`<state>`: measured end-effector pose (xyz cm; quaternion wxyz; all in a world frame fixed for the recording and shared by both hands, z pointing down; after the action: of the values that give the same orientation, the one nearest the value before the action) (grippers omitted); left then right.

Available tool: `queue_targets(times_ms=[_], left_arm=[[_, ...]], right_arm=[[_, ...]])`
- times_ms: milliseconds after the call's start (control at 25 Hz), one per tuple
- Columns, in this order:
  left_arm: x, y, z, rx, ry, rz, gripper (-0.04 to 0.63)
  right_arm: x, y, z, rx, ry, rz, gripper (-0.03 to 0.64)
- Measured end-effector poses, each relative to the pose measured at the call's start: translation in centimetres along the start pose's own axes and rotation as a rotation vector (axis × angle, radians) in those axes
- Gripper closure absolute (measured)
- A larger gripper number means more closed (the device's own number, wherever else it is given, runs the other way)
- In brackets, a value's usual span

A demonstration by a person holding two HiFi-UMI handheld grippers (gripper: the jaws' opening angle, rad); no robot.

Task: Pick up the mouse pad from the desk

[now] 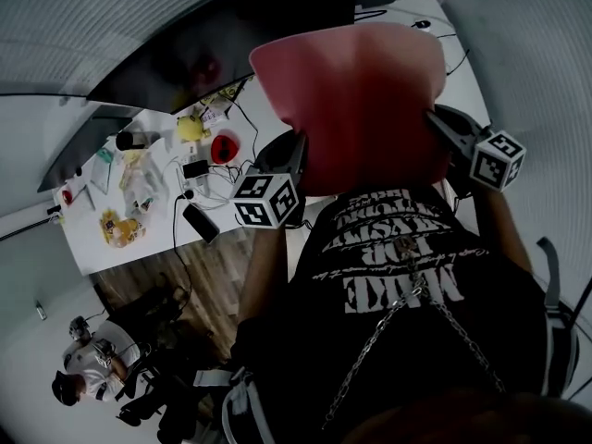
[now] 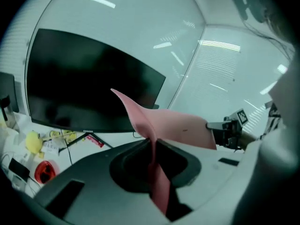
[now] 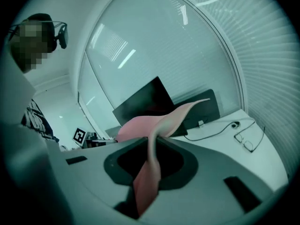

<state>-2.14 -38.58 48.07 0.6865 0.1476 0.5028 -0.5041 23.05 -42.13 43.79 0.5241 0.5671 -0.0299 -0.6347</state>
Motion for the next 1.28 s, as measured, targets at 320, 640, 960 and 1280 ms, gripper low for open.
queue_targets(times_ms=[320,640,960,1280], left_arm=[[7.2,3.1,-4.3,-0.070,0.108,0.080,0.545],[9.0,3.5,-5.6,-0.067,0.132,0.113,0.545],[9.4,4.1,-5.4,-0.051,0.137,0.130,0.545],[9.8,4.7,-3.5,-0.031,0.132,0.127,0.545]], right_arm=[[6.1,-8.2,-2.5,0.057,0.102,-0.172,0.559],[7.3,-9.6,-3.3,0.067,0.177,-0.171,0.558],[7.8,-9.5,-3.5,0.085,0.178,-0.175,0.557],[9.0,-7.8,-3.7,0.081,0.156,-0.172,0.557]])
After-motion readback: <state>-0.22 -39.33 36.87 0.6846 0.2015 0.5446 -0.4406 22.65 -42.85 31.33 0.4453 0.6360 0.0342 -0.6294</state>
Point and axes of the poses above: the fingertips, and each gripper's own axes: z forward along the fingers, y to its right, x out of its top, the point moved 1 cm from there along -z, backward along the fingers, and after that the axes turned 9 degrees about z, right-handed, at the moved point
